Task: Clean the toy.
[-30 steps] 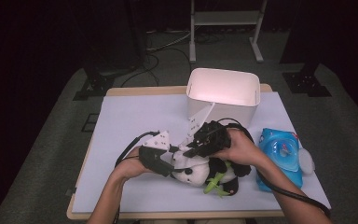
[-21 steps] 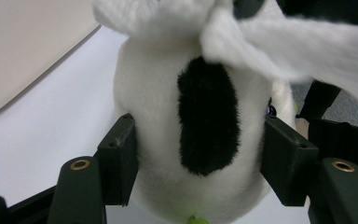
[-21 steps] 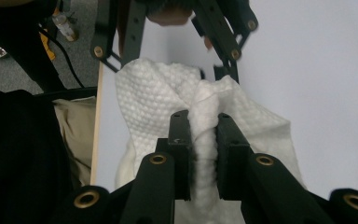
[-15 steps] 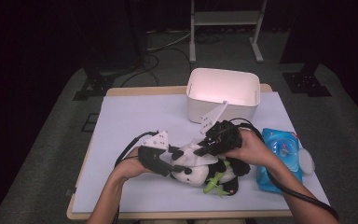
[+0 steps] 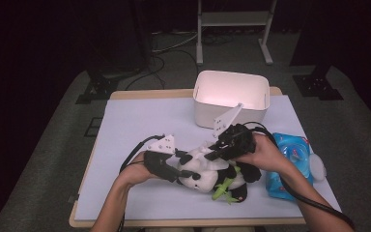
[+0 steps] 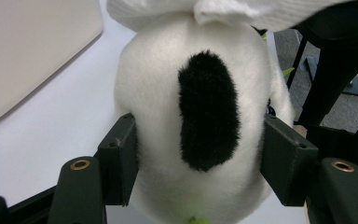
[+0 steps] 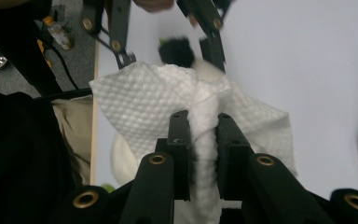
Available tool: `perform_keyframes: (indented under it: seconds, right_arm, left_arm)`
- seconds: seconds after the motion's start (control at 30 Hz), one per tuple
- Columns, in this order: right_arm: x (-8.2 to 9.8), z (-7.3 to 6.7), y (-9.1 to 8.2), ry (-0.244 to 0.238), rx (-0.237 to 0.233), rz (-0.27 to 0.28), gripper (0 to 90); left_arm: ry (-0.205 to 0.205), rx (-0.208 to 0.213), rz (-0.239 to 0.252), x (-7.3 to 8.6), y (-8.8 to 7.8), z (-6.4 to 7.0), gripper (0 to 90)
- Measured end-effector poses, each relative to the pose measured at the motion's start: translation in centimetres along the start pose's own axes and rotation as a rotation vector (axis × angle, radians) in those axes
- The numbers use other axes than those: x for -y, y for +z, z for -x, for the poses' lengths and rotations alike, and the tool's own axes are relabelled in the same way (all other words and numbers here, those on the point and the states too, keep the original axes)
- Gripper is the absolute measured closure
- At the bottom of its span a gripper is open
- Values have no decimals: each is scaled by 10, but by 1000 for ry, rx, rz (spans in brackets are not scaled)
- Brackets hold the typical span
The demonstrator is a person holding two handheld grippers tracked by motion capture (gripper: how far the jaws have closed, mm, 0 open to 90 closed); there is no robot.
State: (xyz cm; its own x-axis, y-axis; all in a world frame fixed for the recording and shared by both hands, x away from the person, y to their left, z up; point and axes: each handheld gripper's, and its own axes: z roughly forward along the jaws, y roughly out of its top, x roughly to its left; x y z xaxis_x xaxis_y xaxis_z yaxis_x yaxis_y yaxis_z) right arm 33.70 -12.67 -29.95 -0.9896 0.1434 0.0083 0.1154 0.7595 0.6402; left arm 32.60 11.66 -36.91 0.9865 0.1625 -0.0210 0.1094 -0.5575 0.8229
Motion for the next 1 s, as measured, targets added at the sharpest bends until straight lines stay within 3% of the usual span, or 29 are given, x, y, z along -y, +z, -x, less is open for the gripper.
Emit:
perform_keyframes:
  seconds: [0.23,0.37,0.77,1.0]
  right_arm:
    - [-24,-6,13,-40,-27,11,776]
    - [-28,-5,16,-44,-29,-3,776]
    - [12,7,-1,38,15,-51,773]
    - [23,10,-3,59,39,-88,773]
  left_arm:
    - [6,10,12,-2,-1,1,359]
    - [-1,11,14,1,-1,-1,359]
    - [-5,12,5,5,0,-3,358]
    - [-6,15,15,6,0,-3,359]
